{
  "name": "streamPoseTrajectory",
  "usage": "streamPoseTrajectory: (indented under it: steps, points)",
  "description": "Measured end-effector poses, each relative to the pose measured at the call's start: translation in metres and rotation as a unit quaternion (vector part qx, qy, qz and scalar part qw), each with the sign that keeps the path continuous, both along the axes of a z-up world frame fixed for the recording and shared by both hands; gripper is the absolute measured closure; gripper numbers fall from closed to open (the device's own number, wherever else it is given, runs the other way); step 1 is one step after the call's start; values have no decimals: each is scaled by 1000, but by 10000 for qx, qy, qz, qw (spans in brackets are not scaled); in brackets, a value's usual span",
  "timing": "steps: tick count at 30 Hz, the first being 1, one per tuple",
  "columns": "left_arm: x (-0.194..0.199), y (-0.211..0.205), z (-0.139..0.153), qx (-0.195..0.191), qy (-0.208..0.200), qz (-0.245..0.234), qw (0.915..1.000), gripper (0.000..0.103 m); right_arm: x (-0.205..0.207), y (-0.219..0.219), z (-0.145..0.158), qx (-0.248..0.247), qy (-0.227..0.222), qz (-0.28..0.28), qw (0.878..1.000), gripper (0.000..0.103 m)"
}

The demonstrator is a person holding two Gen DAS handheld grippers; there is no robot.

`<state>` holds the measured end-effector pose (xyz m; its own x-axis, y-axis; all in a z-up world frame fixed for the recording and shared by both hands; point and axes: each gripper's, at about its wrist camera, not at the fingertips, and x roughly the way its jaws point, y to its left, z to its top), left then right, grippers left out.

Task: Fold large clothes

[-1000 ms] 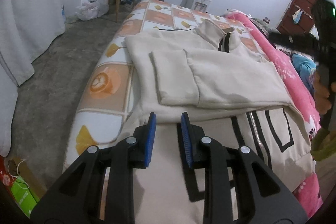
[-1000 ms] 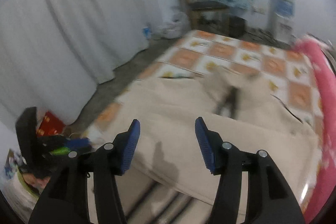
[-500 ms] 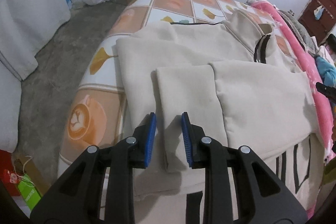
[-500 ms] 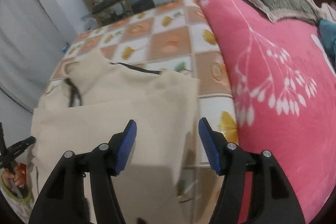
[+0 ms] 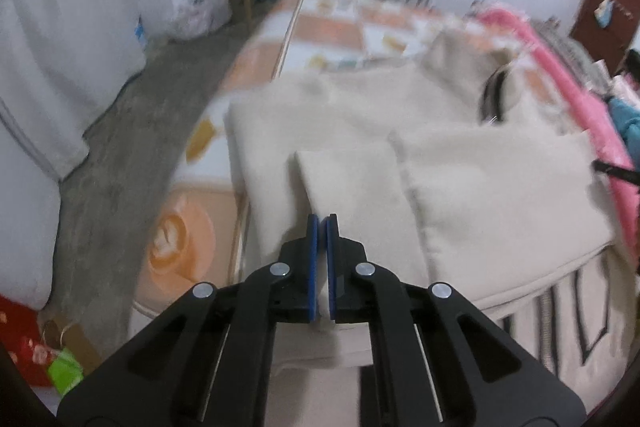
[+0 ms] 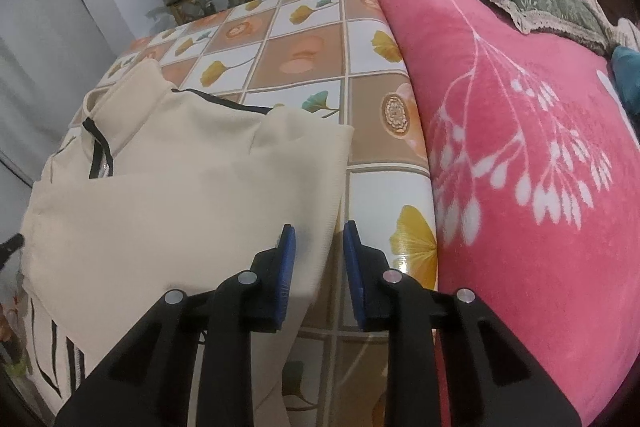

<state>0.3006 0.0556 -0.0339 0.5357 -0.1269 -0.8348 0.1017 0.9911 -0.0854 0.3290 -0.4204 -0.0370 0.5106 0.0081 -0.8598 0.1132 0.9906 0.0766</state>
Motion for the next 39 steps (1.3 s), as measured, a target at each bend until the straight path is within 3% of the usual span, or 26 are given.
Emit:
streamPoseTrajectory:
  steps: [4,7,10,12,14,15,18,22,25,27,30,32,33,34,36,39]
  points:
    - [-5,1,0,-3,-123,82,9999,98,-13,11,16,-194,-181,214,9994,78]
    - [-15,-3,14,356,-461,86,9983,97,-28,29,29,-150,-319,688,9970,77]
    - [-23,-3,27,272,-695,-35,9972,93,-43,52,25,-225,-220,1218,9921,77]
    - [-24,-7,24,158,-537,-198,9982,89,-48,64,13,-335,-45,1439,9890,77]
    - [-19,-15,8,263,-151,-307,9991,84,-47,70,-7,-593,262,1457,9872,73]
    - [-16,-17,-1,381,34,-295,9988,84,-49,70,-7,-616,158,1426,9877,71]
    - [-23,-15,3,309,-68,-244,9992,83,-50,69,3,-560,305,1124,9916,67]
    - [-43,-5,18,154,-258,-187,9994,61,-84,81,25,-400,80,1150,9925,46]
    - [-56,-3,13,193,-185,-225,9994,51,-102,93,13,-522,148,1244,9908,44]
    - [-58,-8,-2,379,44,-279,9989,51,-103,96,-6,-631,379,1188,9902,44]
    - [-70,-10,2,530,-100,-291,9981,51,-112,108,-8,-1159,317,1101,9866,44]
    - [-85,-2,15,298,-237,-244,9990,46,-125,114,6,-1022,232,1041,9890,44]
    - [-94,2,20,231,-351,-206,9989,39,-137,118,15,-805,110,1073,9909,38]
    - [-105,7,24,254,-471,-147,9985,36,-146,119,19,-735,40,1073,9915,29]
    - [-121,11,24,356,-510,-136,9980,35,-169,129,23,-730,-135,1021,9920,26]
    - [-141,11,13,528,-361,-110,9979,33,-190,141,13,-570,-60,1021,9931,23]
